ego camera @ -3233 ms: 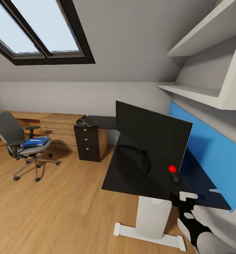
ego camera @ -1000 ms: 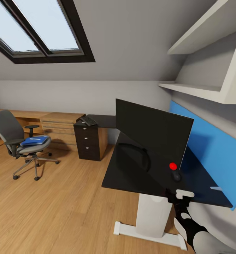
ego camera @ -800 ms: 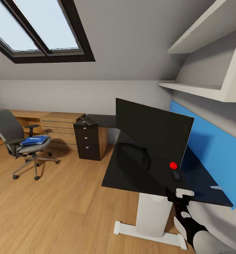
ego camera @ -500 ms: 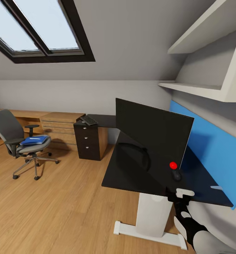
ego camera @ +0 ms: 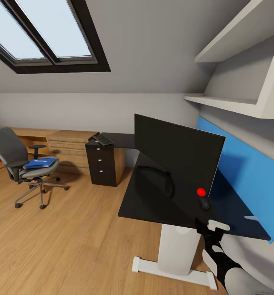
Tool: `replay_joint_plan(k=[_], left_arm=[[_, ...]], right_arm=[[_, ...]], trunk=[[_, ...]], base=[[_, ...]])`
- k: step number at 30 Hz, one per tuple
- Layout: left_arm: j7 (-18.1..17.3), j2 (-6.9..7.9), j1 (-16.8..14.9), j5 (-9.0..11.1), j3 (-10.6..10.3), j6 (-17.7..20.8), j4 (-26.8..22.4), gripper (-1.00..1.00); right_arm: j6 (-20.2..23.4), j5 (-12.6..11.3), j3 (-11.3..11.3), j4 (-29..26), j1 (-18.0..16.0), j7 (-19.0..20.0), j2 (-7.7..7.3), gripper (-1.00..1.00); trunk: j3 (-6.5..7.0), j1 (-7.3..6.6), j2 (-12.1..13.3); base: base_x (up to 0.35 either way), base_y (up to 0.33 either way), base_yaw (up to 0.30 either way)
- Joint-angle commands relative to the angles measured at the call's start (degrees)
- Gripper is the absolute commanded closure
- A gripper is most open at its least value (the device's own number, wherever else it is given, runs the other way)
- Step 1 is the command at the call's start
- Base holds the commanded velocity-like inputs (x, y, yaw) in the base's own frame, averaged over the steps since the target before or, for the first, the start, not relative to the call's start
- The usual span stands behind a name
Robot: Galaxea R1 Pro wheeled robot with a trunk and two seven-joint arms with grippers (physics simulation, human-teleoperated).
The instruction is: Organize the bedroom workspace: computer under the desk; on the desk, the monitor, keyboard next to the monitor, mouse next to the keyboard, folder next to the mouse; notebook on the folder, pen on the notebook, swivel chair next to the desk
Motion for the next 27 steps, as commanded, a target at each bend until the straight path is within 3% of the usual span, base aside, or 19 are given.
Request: replay_joint_plan(k=[1, 27], left_arm=[[0.23, 0.01, -0.03, 0.48, -0.42, -0.2, 0.02, -1.0], [0.23, 0.1, -0.03, 0.38, -0.42, -0.2, 0.08, -1.0]], right_arm=[[-0.09, -1.55, -0.62, 1.79, -0.01, 0.24, 0.0, -1.0], [-0.21, -1.81, -0.58, 1.87, -0.01, 0.25, 0.04, -1.0]], trunk=[[-0.07, 0.0, -0.02], [-0.07, 0.0, -0.02]], base=[[0.0, 0.0, 0.0], [0.001, 0.0, 0.0]])
